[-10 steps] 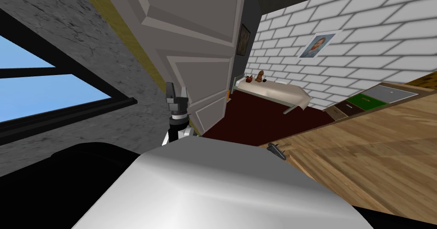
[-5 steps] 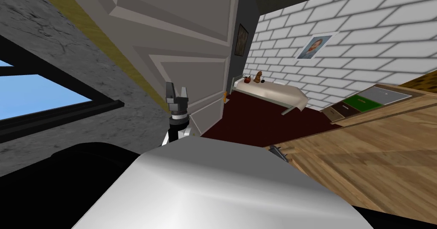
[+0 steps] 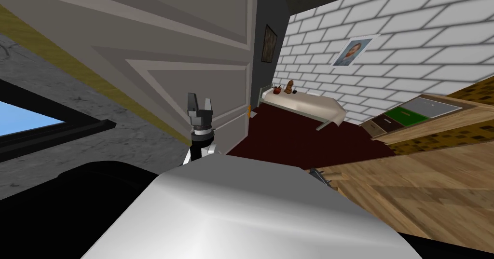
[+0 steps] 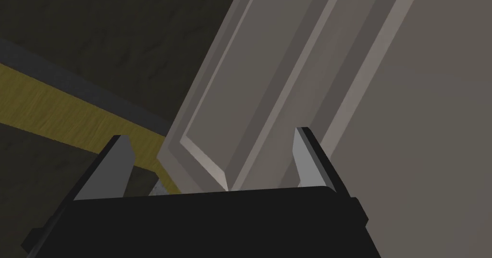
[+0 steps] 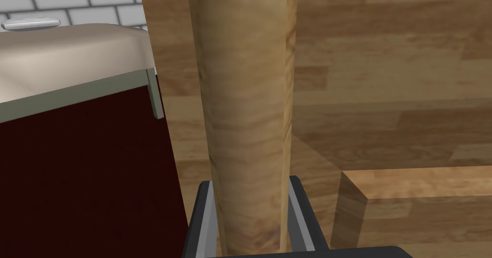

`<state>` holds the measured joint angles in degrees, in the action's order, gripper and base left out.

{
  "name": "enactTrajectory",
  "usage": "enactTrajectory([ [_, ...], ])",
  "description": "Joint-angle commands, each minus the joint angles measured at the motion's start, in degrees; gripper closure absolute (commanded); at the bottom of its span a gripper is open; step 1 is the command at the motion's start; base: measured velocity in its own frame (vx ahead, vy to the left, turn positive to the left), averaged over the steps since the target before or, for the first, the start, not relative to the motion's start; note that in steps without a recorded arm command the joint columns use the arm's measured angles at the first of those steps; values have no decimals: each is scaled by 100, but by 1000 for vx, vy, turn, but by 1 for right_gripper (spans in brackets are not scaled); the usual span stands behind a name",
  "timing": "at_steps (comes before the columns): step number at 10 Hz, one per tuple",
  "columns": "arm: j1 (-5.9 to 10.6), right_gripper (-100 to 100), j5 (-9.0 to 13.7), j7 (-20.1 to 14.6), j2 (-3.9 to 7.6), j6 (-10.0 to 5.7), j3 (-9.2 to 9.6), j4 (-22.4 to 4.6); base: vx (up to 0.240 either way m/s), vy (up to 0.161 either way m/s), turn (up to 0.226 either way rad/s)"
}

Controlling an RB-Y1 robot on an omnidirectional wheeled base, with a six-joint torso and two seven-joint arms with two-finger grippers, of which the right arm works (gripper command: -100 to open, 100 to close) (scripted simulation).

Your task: Push the door open

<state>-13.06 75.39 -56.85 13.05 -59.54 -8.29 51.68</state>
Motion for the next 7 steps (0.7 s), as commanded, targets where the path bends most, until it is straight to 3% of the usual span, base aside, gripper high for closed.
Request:
enactTrajectory([
  [1,-71,100,124,37,36,-62,-144,7,143,-153,-36],
  [7,-159,100,479,64,75,-220,-481,-115,172,-158,-52],
])
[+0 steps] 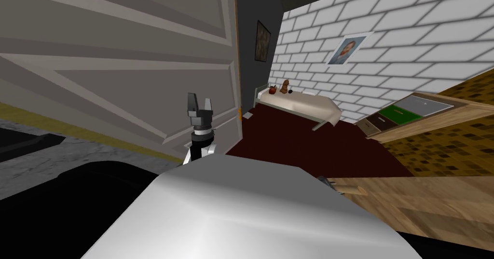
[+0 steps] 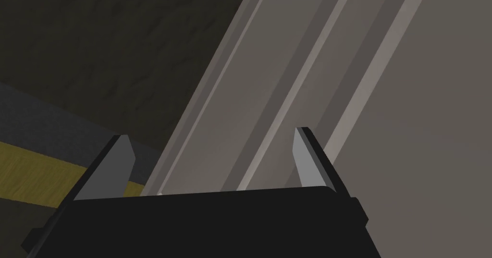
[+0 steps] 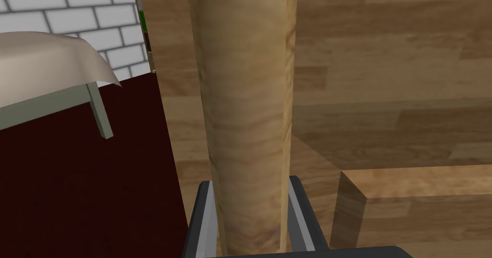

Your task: Push the door open

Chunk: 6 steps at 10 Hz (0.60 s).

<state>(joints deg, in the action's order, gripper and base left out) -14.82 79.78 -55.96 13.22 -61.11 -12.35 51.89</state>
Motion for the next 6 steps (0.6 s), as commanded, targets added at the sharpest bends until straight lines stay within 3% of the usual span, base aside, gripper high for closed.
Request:
enactTrajectory([
  [1,2,100,101,-19,64,-90,-133,-157,179,-142,-53],
  [6,-52,100,318,-3,88,-187,-339,-232,161,-136,-54],
])
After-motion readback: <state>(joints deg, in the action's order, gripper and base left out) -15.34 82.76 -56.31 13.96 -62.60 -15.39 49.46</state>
